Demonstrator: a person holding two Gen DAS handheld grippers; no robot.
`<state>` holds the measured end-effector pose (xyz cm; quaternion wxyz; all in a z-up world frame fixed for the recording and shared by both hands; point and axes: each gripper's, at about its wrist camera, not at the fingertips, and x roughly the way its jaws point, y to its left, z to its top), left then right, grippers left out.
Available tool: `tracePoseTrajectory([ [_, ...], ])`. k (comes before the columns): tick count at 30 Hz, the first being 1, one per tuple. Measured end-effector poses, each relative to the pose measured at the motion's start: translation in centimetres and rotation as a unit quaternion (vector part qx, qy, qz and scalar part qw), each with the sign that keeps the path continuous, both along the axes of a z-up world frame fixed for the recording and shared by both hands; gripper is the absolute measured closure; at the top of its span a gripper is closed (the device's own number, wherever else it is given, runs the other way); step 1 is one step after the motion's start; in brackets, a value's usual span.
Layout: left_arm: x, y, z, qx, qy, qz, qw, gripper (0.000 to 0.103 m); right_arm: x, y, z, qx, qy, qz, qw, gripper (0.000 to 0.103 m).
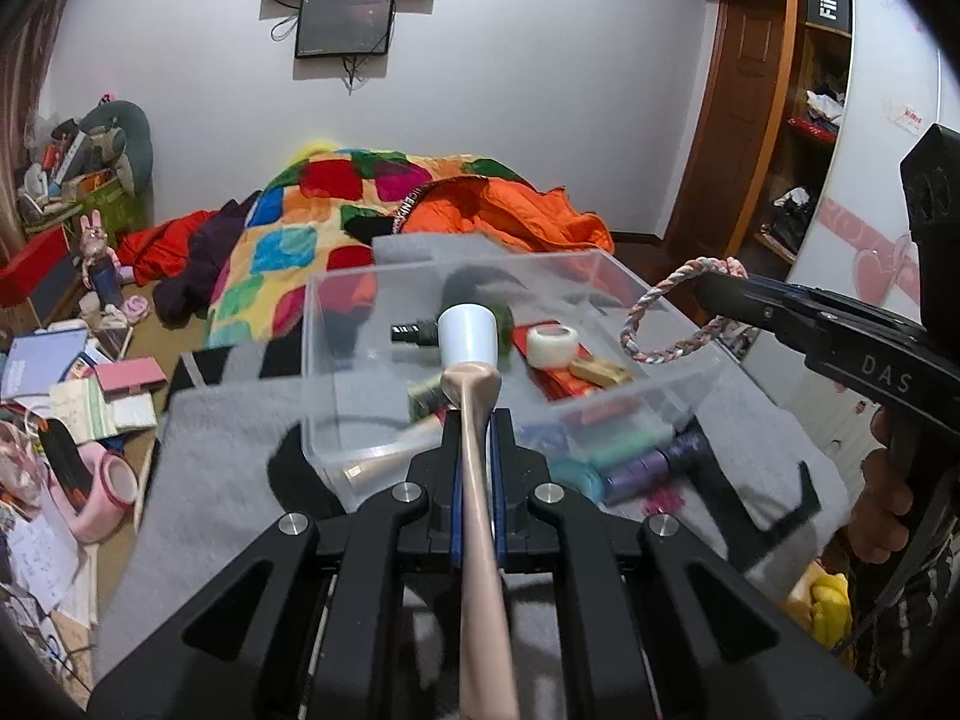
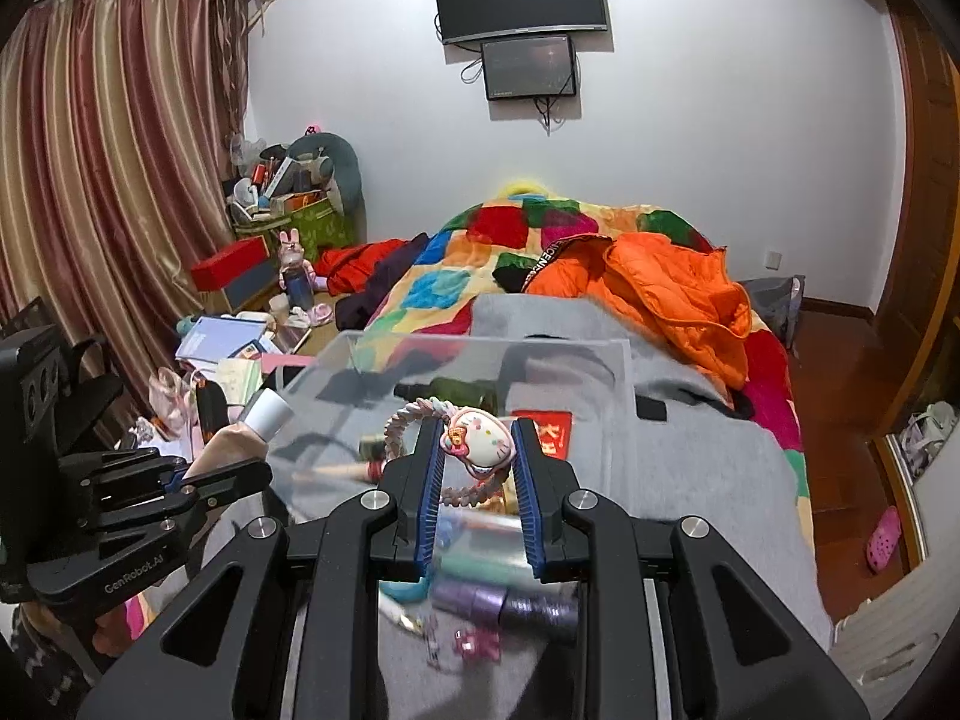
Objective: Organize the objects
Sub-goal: 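Drop the beige tube into the clear box with the left tool while the right drops the pink rope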
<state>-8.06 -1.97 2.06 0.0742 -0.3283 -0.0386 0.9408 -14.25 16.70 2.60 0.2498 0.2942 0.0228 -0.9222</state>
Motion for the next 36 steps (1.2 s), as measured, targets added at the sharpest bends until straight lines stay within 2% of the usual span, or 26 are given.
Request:
tracePoseTrajectory([
  [6, -2.3, -0.3, 0.3, -0.010, -0.004, 0.008, 0.9999, 0.097, -1.8, -1.2, -0.9, 0.004, -0.018, -0.001, 1.000, 0.082],
  [15, -6.0, -0.3, -1.4, -0.013, -0.034, 0.016, 0.9992, 0.097, -4.4, -2.3, -3.8, 0.016, -0.062, 0.008, 0.998, 0.082],
  [22, -6.9, -0.1, -1.6, -0.016, -0.037, 0.012, 0.9991, 0.097, -5.4, -2.9, -5.4, 0.028, -0.084, 0.016, 0.996, 0.082],
  [28, -6.9, 0.1, -1.1, -0.015, -0.030, 0.011, 0.9994, 0.097, -5.1, -3.3, -5.5, 0.044, -0.082, 0.014, 0.996, 0.082],
  [30, -6.7, 0.2, -0.8, -0.014, -0.027, 0.009, 0.9995, 0.097, -4.9, -3.3, -5.4, 0.048, -0.081, 0.014, 0.995, 0.078],
  [34, -6.5, 0.3, -0.4, -0.017, -0.023, 0.008, 0.9996, 0.092, -4.5, -3.0, -4.9, 0.046, -0.072, 0.009, 0.996, 0.058],
  [36, -6.3, 0.3, -0.2, -0.016, -0.022, 0.009, 0.9996, 0.087, -4.2, -2.8, -4.5, 0.046, -0.063, 0.005, 0.997, 0.056],
])
